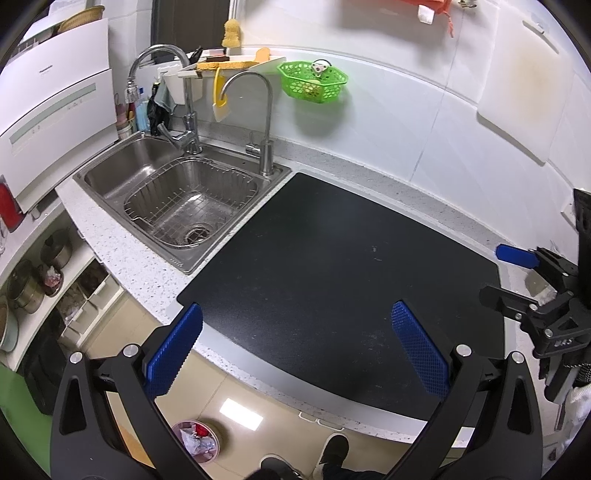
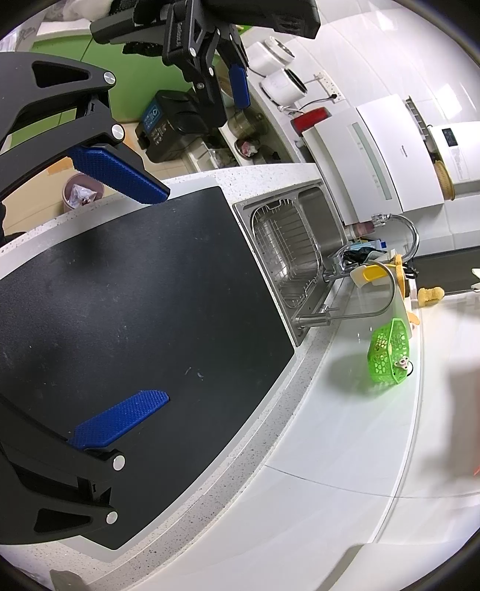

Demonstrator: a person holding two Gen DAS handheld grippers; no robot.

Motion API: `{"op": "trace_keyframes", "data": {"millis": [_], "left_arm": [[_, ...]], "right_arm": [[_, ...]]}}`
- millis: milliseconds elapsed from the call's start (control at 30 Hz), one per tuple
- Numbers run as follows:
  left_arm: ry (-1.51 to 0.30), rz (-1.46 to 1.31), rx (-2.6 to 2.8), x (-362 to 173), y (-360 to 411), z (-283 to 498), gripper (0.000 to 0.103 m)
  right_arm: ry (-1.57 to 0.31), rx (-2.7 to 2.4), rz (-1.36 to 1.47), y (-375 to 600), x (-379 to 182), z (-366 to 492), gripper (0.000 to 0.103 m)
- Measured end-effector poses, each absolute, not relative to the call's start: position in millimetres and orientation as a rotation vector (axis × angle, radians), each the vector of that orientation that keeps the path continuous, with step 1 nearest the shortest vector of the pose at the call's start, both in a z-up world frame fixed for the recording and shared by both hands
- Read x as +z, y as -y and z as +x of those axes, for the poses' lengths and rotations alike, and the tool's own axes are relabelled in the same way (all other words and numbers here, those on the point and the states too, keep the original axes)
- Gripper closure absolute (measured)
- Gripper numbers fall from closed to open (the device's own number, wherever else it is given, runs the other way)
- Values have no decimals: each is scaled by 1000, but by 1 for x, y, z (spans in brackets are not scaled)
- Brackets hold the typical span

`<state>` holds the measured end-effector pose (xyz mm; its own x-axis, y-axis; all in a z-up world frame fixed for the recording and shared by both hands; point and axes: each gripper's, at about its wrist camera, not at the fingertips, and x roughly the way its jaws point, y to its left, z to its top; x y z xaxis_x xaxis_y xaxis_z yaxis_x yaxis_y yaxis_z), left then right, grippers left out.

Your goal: Collect trash

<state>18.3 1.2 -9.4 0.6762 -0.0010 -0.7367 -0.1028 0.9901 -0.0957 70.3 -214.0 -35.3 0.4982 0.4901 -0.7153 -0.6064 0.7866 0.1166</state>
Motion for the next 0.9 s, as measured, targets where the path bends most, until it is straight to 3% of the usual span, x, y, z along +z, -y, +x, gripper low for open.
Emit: {"op": "trace_keyframes", "data": {"millis": [900], "left_arm": [[-821,-162,50,-11,6,18,3]], "right_arm": [[-813,662,-155,217,-40,67,6]]}}
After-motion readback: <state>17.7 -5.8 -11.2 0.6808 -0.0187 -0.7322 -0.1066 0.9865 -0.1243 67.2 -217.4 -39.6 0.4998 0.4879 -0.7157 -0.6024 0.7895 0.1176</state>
